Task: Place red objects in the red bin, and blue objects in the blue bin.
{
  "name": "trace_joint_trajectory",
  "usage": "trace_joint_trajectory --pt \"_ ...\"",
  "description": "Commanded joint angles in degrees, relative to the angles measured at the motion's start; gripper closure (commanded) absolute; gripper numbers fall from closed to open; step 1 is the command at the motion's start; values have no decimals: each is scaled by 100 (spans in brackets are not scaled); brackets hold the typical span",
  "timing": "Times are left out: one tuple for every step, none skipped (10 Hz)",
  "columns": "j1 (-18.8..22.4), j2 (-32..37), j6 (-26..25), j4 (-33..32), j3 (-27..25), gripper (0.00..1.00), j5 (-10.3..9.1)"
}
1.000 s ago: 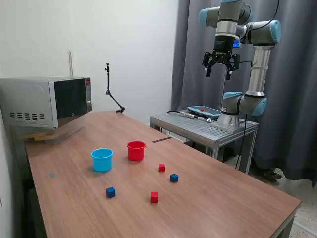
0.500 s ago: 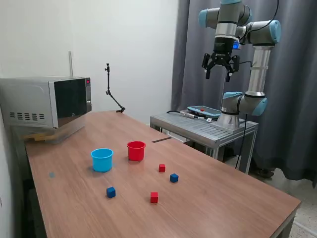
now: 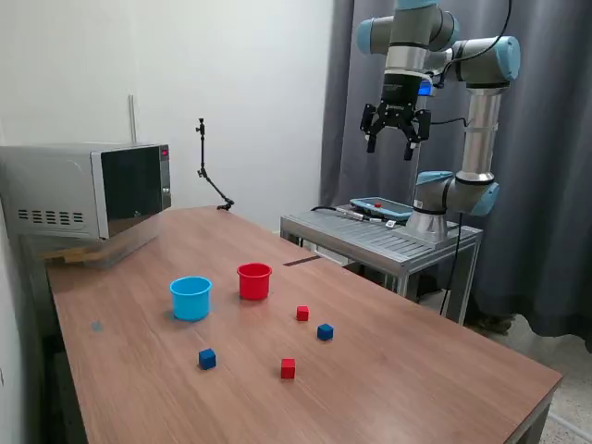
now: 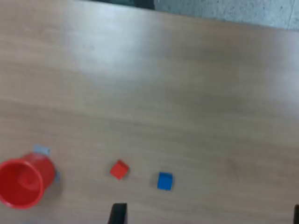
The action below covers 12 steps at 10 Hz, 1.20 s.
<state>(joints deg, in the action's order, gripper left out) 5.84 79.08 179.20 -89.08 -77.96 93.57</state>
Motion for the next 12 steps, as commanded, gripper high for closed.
trace_joint_trajectory --pt "-117 -559 262 -13 534 0 12" --pt "-153 -778 465 -100 701 0 -14" --pt "-154 -1128 501 -240 982 0 -23" --pt "-162 -1524 493 -251 1341 0 -23" --pt "-189 -2015 493 -242 1919 0 -23" --pt "-180 -2429 510 -224 2412 0 -15" --pt "-189 -2685 519 -189 2739 0 3" --pt "-198 -2766 728 -198 2838 0 29" --pt "-198 -2897 965 -207 2908 0 21" --pt "-206 -3099 1002 -207 3048 0 21" --pt "-267 -3310 1003 -215 3189 0 21" --pt "-294 -3460 1003 -224 3286 0 21"
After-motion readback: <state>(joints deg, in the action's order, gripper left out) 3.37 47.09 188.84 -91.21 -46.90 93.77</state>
